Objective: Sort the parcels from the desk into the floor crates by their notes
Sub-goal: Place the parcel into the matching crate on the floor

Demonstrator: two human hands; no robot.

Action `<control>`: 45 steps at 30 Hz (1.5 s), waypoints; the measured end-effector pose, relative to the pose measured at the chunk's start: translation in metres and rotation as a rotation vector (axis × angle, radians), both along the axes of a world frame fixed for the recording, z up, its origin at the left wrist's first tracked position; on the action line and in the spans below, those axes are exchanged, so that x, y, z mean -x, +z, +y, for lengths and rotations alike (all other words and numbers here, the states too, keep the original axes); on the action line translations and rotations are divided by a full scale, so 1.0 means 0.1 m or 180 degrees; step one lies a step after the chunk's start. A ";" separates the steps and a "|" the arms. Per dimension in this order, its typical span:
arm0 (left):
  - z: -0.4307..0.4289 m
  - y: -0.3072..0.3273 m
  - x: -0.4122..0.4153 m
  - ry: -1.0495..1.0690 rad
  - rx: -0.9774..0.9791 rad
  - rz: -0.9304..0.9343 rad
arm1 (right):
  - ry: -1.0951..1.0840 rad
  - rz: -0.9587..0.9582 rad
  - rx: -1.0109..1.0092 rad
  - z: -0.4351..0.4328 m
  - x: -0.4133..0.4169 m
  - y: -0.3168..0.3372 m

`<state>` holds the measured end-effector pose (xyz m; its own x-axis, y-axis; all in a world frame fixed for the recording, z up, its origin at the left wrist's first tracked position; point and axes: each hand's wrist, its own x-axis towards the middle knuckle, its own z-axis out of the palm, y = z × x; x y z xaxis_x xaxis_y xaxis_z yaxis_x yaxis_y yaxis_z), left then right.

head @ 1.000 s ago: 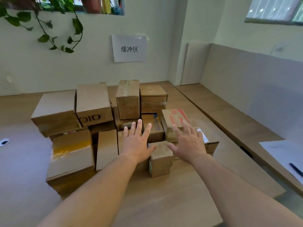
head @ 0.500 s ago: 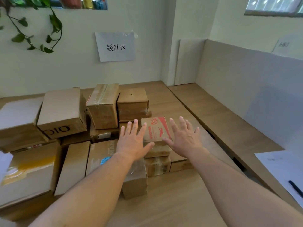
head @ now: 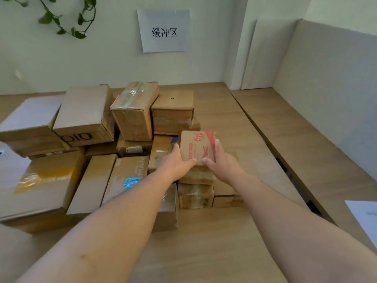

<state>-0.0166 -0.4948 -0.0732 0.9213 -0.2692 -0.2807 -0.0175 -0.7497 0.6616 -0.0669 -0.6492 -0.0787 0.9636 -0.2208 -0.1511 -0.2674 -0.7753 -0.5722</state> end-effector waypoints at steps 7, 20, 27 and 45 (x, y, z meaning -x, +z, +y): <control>0.06 0.26 0.18 0.0468 0.0882 0.0169 | -0.0202 -0.0420 -0.0316 -0.02 -0.07 0.17; 1.00 0.73 0.44 0.1026 0.1666 0.0227 | 0.0044 -0.0736 -0.0571 0.89 0.14 0.75; 1.89 0.94 0.79 0.1659 0.1747 0.0073 | 0.0145 -0.0677 -0.1046 1.83 0.41 0.89; 4.89 0.70 2.07 0.2534 0.1226 -0.0075 | 0.1533 -0.0474 -0.0952 4.91 0.92 0.69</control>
<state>-0.2231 -0.0056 -0.0032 0.8800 0.3826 -0.2814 0.3979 -0.2704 0.8767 -0.1588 -0.1586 -0.0102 0.9604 0.2786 0.0054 0.1751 -0.5884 -0.7893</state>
